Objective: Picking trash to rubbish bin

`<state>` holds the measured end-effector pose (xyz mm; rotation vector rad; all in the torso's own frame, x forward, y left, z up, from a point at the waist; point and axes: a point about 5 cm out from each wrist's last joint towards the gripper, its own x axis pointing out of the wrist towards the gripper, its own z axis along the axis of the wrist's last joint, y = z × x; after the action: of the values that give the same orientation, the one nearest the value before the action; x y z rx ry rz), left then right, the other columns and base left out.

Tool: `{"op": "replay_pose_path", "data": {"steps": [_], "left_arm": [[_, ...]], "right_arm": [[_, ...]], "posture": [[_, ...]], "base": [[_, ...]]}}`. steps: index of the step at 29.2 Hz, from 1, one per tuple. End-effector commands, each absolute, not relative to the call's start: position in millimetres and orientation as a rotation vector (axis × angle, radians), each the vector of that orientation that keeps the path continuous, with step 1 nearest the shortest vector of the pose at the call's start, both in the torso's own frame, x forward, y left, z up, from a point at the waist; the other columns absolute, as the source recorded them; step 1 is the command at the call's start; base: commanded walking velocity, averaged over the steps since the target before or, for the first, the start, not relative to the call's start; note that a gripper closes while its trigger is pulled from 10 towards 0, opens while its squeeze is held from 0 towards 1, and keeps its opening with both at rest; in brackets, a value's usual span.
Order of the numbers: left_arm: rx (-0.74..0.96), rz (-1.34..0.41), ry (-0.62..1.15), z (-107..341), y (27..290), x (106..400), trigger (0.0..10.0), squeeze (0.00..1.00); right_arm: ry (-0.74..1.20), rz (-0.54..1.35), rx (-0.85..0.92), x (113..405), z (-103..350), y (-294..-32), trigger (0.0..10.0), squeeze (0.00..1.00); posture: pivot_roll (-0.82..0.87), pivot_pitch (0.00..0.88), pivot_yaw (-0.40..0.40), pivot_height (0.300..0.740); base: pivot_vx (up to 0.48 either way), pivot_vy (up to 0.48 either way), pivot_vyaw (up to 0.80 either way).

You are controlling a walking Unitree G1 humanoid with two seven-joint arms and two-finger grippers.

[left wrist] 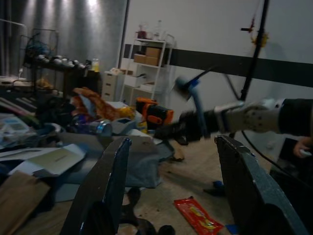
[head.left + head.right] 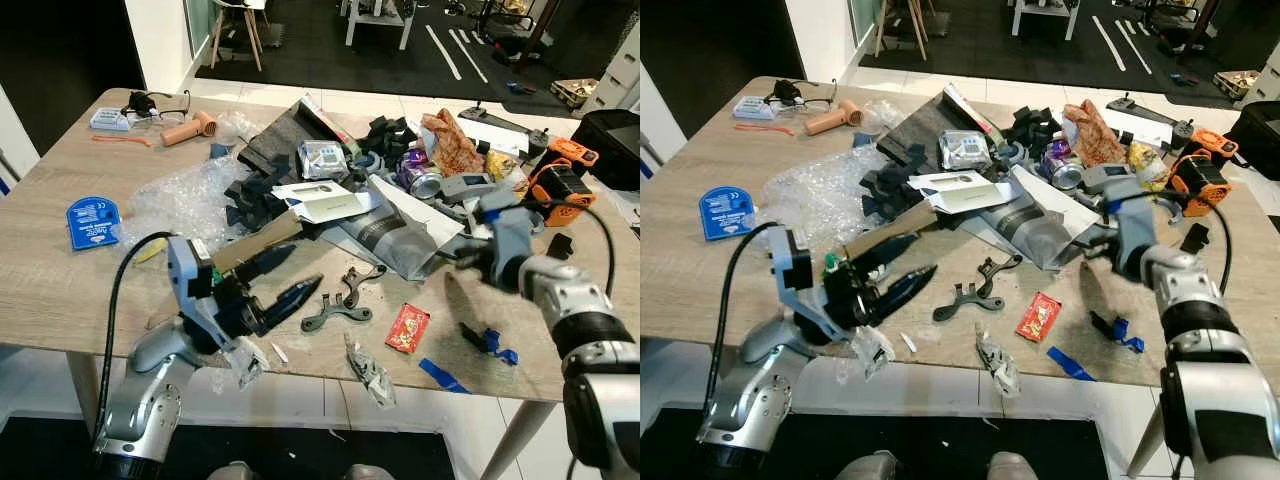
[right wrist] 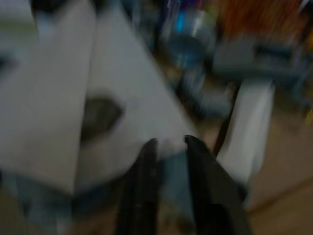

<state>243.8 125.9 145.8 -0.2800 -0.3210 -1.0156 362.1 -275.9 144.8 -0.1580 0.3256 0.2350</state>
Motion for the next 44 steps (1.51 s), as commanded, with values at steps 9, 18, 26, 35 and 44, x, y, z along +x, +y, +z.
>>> {"op": "replay_pose_path", "data": {"steps": [9,18,26,35,44], "left_arm": [[-0.26,-0.97,-0.281,144,126,251,10.0,0.0],[-0.185,-0.951,-0.305,150,127,253,10.0,0.0],[-0.138,-0.929,-0.319,155,128,257,10.0,0.0],[-0.12,-0.928,-0.317,154,127,255,10.0,0.0],[-0.101,-0.927,-0.315,152,129,255,10.0,0.0]], "right_arm": [[0.269,0.092,-0.164,365,160,-291,10.0,1.0],[0.526,-0.183,-0.069,344,151,-338,10.0,0.7],[0.515,-0.214,0.14,336,137,-342,10.0,0.0],[0.399,-0.138,0.337,338,127,-327,10.0,0.0],[0.378,-0.085,0.463,327,106,-323,10.0,0.0]], "posture": [[-0.08,0.0,-0.055,0.74],[-0.08,0.0,-0.057,0.74],[-0.09,0.0,-0.054,0.74],[-0.08,0.0,-0.056,0.74],[-0.08,0.0,-0.053,0.74]], "base": [[0.0,0.0,0.0],[0.0,0.0,0.0],[0.0,0.0,0.0],[0.0,0.0,0.0],[0.0,0.0,0.0]]}}
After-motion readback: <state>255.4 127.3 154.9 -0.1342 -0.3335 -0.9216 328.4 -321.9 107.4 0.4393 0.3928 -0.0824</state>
